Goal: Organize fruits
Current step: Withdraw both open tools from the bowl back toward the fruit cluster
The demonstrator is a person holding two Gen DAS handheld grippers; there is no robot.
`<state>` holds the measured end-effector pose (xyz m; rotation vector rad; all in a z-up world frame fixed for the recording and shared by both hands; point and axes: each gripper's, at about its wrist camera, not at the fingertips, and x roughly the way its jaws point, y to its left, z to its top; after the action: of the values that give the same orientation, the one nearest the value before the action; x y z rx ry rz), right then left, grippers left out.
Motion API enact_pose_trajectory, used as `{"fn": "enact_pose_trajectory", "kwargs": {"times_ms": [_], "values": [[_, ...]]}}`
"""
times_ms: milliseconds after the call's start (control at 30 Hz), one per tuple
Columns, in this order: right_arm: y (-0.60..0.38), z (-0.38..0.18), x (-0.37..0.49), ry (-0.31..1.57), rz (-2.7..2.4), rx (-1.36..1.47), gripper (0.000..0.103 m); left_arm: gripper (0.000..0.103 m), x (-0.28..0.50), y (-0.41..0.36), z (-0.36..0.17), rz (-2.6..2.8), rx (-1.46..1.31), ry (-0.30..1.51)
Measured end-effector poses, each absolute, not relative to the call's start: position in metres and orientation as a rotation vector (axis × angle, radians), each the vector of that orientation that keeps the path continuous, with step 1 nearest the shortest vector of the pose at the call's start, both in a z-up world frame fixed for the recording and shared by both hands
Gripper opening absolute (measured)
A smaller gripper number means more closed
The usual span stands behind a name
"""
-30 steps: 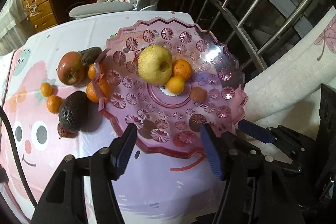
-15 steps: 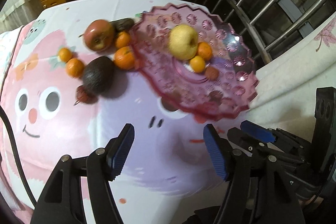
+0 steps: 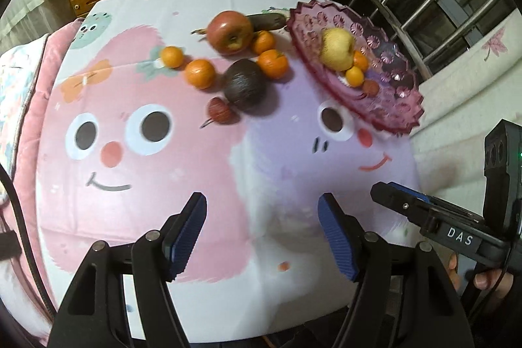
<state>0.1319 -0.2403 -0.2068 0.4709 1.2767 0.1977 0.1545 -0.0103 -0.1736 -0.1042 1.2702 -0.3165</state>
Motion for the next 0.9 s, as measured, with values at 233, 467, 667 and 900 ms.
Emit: {"fn": "enact_pose_trajectory", "kwargs": {"times_ms": [233,467,667,900], "values": [[-0.191,-0.213,0.107,1.281,0.121,0.544,0.04,0.07,0.149,0.042,-0.177,-0.369,-0.041,1.286],[-0.141,-0.218,0.101,1.269,0.065,0.607,0.04,0.07,0.153,0.086,-0.177,-0.428,0.03,1.281],[-0.112,-0.218,0.106,1.263,0.037,0.62,0.04,0.074,0.164,0.118,-0.176,-0.443,0.047,1.278],[-0.092,-0.217,0.117,1.267,0.029,0.608,0.04,0.086,0.184,0.134,-0.171,-0.464,0.088,1.271]]}}
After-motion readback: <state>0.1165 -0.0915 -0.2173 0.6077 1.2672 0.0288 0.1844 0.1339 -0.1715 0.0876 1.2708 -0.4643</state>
